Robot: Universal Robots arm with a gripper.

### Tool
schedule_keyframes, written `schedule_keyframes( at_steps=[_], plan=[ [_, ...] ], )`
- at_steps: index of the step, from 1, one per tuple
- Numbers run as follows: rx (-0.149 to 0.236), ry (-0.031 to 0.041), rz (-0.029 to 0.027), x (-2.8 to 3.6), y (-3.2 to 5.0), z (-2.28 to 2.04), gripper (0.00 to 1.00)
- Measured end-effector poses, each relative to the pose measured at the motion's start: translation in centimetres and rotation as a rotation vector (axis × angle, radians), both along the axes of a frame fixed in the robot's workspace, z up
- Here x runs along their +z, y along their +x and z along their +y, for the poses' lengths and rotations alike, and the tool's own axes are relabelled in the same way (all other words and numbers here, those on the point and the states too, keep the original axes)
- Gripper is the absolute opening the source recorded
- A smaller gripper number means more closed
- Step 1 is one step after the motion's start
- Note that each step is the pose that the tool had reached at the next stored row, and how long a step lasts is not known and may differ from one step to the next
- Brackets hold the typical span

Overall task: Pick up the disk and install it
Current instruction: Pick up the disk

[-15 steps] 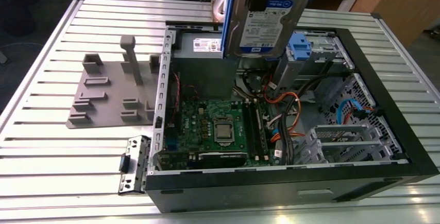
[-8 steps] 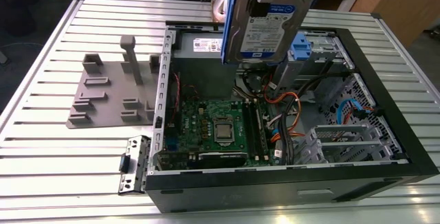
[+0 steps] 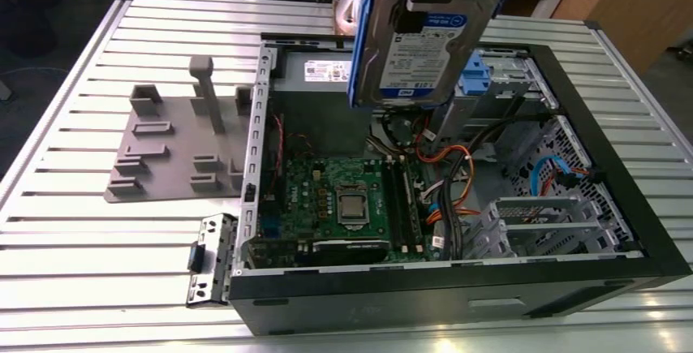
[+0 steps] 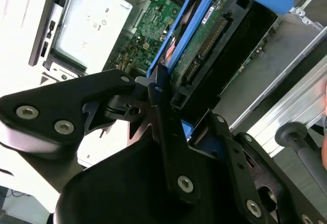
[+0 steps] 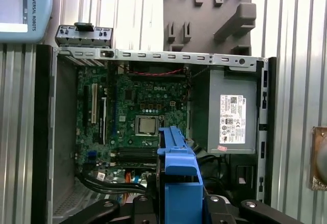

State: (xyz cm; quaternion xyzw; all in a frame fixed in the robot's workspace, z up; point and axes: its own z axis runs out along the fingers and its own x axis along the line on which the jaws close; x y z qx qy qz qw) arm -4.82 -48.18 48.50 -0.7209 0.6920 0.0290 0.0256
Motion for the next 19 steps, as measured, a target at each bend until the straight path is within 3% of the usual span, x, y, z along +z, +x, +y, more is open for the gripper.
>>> schedule_keyframes(
  at_steps=[19],
  plan=[
    [0.0,0.0,0.0,-0.09,0.0,-1.91,0.36]
  ],
)
